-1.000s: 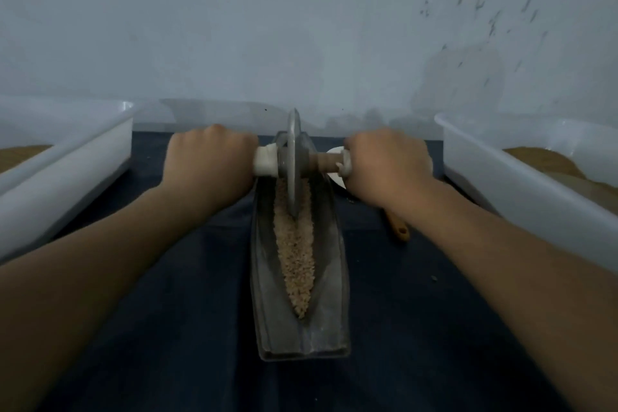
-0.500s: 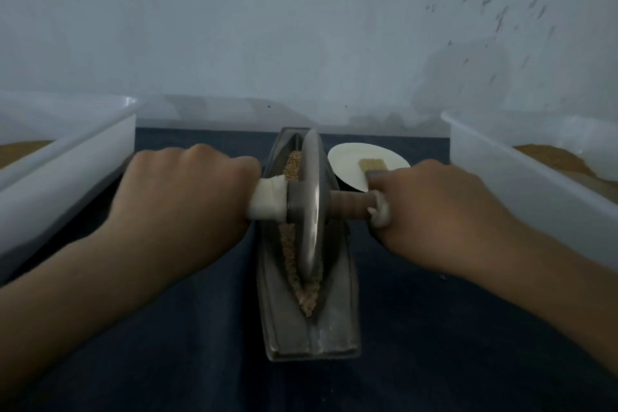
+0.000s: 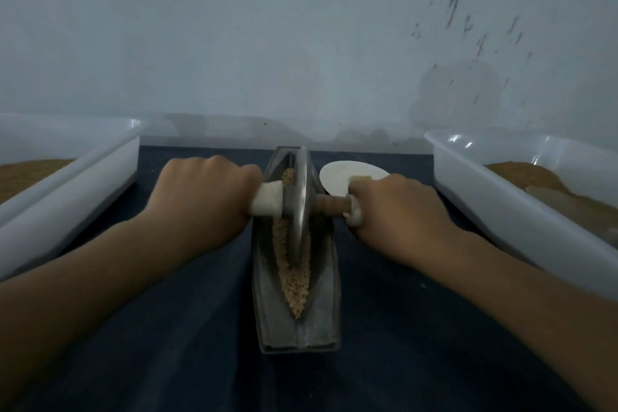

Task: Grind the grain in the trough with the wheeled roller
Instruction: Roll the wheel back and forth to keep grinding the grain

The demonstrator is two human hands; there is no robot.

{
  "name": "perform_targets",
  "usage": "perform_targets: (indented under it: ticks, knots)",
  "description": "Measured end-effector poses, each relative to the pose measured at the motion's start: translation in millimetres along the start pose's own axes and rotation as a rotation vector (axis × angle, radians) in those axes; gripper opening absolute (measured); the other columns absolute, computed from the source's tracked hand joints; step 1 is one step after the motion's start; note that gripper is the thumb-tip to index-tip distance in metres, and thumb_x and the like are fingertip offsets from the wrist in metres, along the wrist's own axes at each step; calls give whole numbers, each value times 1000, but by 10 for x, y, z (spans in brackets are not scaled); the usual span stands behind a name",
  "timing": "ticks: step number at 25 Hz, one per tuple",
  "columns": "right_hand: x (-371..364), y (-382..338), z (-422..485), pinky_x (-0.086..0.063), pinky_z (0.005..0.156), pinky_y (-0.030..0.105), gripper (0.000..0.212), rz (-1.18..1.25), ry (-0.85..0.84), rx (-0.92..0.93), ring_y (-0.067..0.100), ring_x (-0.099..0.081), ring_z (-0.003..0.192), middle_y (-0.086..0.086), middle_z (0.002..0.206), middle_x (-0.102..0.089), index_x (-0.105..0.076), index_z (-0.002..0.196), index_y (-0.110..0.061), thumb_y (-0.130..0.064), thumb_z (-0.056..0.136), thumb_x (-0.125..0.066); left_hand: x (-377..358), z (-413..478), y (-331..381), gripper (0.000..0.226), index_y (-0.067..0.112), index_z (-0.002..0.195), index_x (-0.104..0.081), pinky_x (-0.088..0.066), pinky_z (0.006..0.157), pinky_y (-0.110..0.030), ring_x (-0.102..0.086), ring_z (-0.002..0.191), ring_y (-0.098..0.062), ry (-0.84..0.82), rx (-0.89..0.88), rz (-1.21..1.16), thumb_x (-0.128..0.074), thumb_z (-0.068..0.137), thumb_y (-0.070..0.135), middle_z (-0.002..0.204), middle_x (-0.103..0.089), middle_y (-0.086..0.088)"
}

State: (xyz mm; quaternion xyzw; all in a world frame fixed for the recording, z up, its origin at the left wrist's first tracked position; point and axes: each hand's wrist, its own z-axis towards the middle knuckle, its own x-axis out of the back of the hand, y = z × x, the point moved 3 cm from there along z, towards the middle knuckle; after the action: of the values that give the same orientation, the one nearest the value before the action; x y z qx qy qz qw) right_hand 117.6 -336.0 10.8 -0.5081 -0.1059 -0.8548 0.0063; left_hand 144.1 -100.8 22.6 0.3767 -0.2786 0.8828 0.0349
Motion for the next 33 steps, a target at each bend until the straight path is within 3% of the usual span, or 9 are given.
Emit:
perform_targets:
  ticks: [5,8,12,16,20,23,26,29,33]
  knots:
    - [300,5,-243,-14,45,15,20,-44,270,169,6,-15,40,-14,51,-16,-43,63,-30,-46,69,-53,75,-345,-138,34,30,65,-45,-13,48,-18,-37,35,-18,-49,43,-78,-74,60,46,48,-40,9]
    - [110,-56,165,-22,46,23,29,-149,83,58,14,-34,45,-8,56,-37,-44,64,-30,-34,70,-72,-172,-163,-50,22,30,69,-48,-14,47,-22,-26,45,-14,-94,157,-87,-67,74,41,55,-34,10]
    - [-113,-50,669,-40,58,31,5,-56,-65,-86,23,-56,69,0,78,-59,-61,83,-25,-29,85,-63,-434,322,-50,10,27,79,-52,-32,55,-31,-53,62,-26,-112,232,-133,-57,87,31,66,-38,5]
    - [5,-66,396,-30,52,28,22,-97,10,-21,19,-44,57,-6,65,-43,-50,74,-28,-35,82,-70,-333,113,-58,21,27,76,-43,-26,51,-29,-38,53,-20,-89,197,-141,-61,84,33,62,-33,7]
    - [213,-51,-126,-10,44,15,29,-93,192,110,1,-14,43,-15,52,-19,-42,60,-32,-42,63,-68,49,-195,-73,43,29,65,-37,-8,50,-18,-27,37,-23,40,11,-69,-79,55,34,56,-13,10]
    - [21,11,-73,-17,45,19,25,-20,52,45,6,-26,45,-14,53,-29,-36,59,-33,-47,71,-53,57,-69,-34,29,29,65,-47,-9,48,-20,-31,39,-22,-62,27,41,-76,60,32,55,-18,7]
    - [-270,48,309,-22,49,25,31,-19,48,-87,18,-38,52,-8,61,-38,-37,64,-30,-45,79,-60,-211,276,20,5,29,81,-57,-29,51,-29,-58,61,-27,-90,67,55,-62,82,30,66,-47,1]
    - [-430,88,587,-36,56,30,16,91,25,-170,28,-56,67,-4,67,-48,-45,71,-29,-39,80,-55,-284,584,4,4,26,89,-61,-33,56,-32,-63,72,-31,-89,100,29,-58,86,25,74,-53,-4]
    - [-324,81,380,-22,48,24,35,51,85,-104,14,-37,50,-7,63,-48,-36,64,-31,-40,80,-66,-183,420,44,2,27,86,-56,-33,55,-32,-62,70,-30,-87,88,-12,-58,86,28,74,-56,-2]
